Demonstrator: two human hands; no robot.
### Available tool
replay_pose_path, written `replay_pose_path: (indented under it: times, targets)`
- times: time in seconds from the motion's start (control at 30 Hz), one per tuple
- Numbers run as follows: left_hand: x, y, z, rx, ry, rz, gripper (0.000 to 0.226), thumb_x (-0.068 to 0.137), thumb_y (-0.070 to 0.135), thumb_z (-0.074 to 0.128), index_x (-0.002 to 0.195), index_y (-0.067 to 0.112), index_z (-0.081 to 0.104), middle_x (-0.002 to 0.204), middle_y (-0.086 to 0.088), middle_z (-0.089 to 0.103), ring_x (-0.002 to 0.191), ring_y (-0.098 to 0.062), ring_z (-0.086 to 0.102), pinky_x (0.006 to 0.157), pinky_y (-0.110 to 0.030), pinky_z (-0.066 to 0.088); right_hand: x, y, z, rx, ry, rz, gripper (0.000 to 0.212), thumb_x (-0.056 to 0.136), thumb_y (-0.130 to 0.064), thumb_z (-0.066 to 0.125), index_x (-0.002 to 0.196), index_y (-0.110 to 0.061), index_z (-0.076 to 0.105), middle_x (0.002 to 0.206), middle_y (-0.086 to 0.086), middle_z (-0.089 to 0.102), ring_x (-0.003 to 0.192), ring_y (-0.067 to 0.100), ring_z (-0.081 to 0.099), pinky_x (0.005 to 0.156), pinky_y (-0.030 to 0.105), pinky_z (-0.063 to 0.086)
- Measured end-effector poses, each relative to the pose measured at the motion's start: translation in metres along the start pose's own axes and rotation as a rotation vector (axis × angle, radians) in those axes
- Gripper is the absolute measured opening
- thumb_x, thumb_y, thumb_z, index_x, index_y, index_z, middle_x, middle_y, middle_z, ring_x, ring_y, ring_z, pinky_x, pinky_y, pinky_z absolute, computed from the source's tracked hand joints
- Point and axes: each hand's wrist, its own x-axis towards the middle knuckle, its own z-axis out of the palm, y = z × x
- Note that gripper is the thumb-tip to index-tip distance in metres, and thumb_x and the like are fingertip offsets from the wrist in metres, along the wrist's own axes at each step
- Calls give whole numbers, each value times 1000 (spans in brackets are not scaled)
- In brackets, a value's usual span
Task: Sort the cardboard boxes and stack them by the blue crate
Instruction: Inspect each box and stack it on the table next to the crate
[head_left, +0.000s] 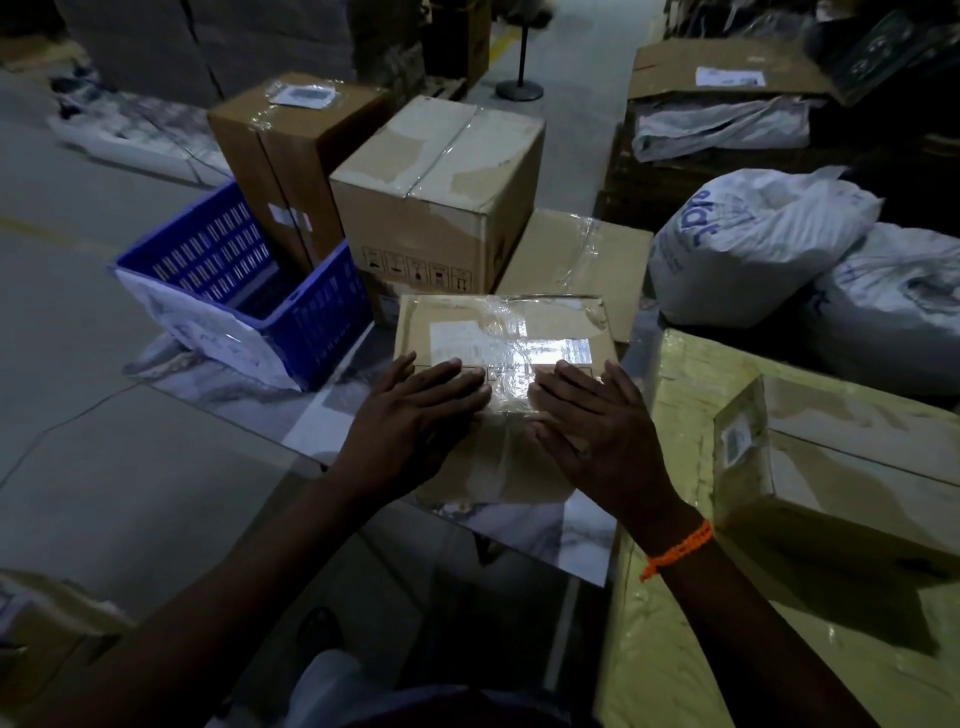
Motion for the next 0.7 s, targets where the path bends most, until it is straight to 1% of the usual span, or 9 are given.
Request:
replay_pose_path:
  times: [0.13, 0.2, 0.23, 0.3, 0.37, 0.47, 0.53, 0.6, 0.7]
  targets:
    - [-4, 2, 0, -27, 49, -8, 46, 101, 38, 49, 146, 30, 50, 157, 1, 43, 150, -25, 32, 120, -60, 27, -5, -6, -3, 85, 45, 45, 41, 99, -39, 59, 135, -20, 66, 151, 5, 55, 148, 23, 41, 119, 60, 31]
    - [-13, 5, 4, -117, 152, -107, 54, 97, 35, 56, 149, 25, 45, 164, -6, 32, 154, -31, 23, 119, -58, 29, -17, -10, -4, 208, 92, 171, 58, 95, -30, 69, 149, -19, 51, 165, 11, 34, 156, 21, 24, 125, 40, 30]
    - [-20, 8, 6, -231, 219, -228, 63, 95, 34, 60, 153, 23, 39, 166, -7, 26, 154, -31, 22, 118, -53, 33, -26, -11, -4, 302, 137, 317, 74, 90, -27, 76, 155, -19, 41, 167, 10, 26, 157, 15, 20, 124, 29, 29]
    - [-38, 15, 10, -502, 335, -531, 76, 91, 37, 71, 155, 35, 31, 163, -6, 32, 150, -23, 35, 112, -47, 44, -47, -9, 3, 475, 198, 678, 93, 81, -29, 86, 158, -22, 35, 165, -1, 30, 151, 7, 30, 120, 34, 39]
    - [-54, 26, 11, -729, 273, -719, 62, 92, 37, 72, 144, 51, 41, 145, 3, 55, 133, -7, 54, 101, -36, 55, -63, -9, 15, 631, 107, 858, 76, 78, -45, 85, 144, -35, 50, 149, -20, 52, 135, 2, 50, 112, 46, 49]
    - [-68, 38, 15, -712, 129, -744, 40, 99, 17, 62, 138, 26, 57, 136, 4, 62, 119, -2, 60, 89, -8, 50, -80, -17, 31, 674, 36, 820, 51, 78, -54, 79, 124, -51, 56, 122, -37, 63, 120, -6, 59, 108, 39, 51]
    - [-71, 33, 15, -608, 197, -776, 41, 98, 12, 65, 128, 39, 59, 127, 8, 65, 108, 9, 60, 90, -18, 56, -74, -21, 29, 686, 27, 798, 51, 80, -52, 77, 126, -48, 56, 124, -31, 63, 123, -1, 60, 108, 38, 50]
    - [-75, 24, 11, -502, 274, -801, 49, 94, 16, 71, 120, 55, 54, 118, 10, 68, 101, 9, 63, 87, -26, 58, -62, -24, 26, 686, 16, 758, 56, 82, -52, 76, 133, -36, 59, 126, -28, 61, 123, 4, 60, 106, 36, 52]
    - [-80, 10, -3, -477, 387, -828, 39, 94, 27, 73, 127, 44, 62, 111, 9, 72, 98, -2, 68, 83, -21, 56, -43, -25, 30, 702, 19, 693, 56, 89, -42, 77, 140, -26, 62, 126, -28, 62, 119, 3, 63, 100, 32, 55]
